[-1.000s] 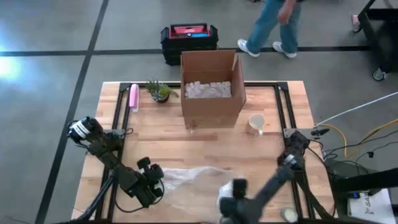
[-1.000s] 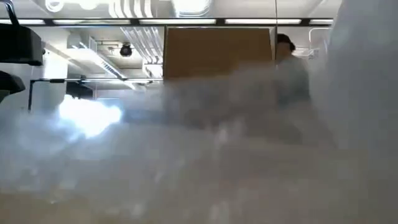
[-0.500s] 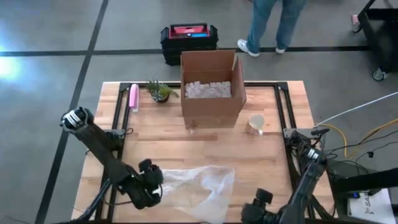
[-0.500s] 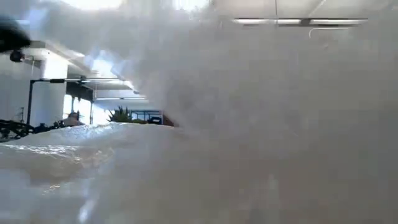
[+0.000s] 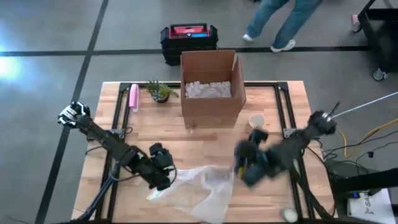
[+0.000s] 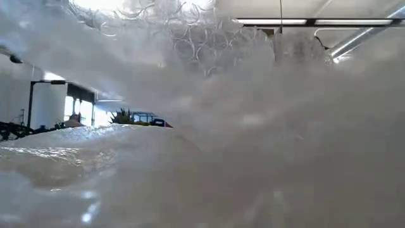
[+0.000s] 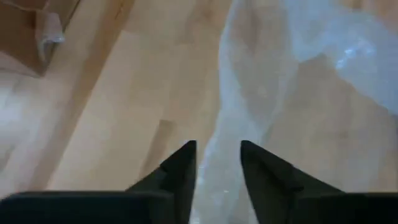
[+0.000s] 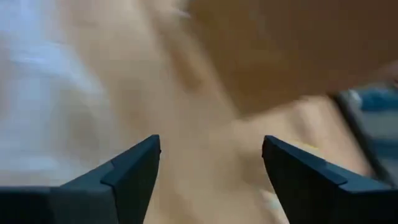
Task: Wrap mug
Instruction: Wrap the yellow mug with a bubble wrap
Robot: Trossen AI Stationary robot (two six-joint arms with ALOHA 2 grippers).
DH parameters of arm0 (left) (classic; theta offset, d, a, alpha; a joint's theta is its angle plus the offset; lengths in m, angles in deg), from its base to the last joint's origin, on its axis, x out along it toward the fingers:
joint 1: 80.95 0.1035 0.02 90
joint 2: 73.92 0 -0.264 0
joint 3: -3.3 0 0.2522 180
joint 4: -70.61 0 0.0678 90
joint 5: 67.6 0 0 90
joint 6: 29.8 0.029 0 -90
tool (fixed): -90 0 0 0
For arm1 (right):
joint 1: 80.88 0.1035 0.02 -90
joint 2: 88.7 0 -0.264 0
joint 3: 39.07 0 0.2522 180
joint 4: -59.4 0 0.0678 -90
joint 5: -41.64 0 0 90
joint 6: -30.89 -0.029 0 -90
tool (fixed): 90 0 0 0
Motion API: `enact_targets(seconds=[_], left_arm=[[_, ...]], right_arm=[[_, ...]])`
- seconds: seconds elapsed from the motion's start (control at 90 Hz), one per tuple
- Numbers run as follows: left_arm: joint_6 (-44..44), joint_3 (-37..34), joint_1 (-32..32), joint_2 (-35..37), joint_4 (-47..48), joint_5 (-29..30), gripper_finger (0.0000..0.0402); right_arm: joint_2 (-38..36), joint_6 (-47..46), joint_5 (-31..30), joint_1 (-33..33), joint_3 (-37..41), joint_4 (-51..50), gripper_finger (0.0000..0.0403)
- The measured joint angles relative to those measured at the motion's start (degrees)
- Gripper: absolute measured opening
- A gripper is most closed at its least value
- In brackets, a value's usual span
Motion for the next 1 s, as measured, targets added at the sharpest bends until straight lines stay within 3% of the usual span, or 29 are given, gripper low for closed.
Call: enact_targets(seconds=[0.233,0.456,0.767,1.0], left_arm=[[2.06,-1.68,1.12,-0.05,0.73,0.54,0.0199],[-0.40,-6.01,2.96,-0.05,-2.57,0.44,0.0201],[1.44,-8.52,6.80,-0.05,-9.93,-1.56,0.0168],[3.80,-8.61,8.27,-0.05,-11.21,-1.55,0.0151]], right_arm=[[-17.99,10.57,12.55,-18.02,21.65,14.38,0.0235],[-28.07,18.38,17.63,-24.49,35.27,26.14,0.0231],[-27.96,22.23,17.25,-25.47,47.02,30.76,0.0241],[-22.74,26.85,17.62,-30.65,49.50,34.67,0.0200]])
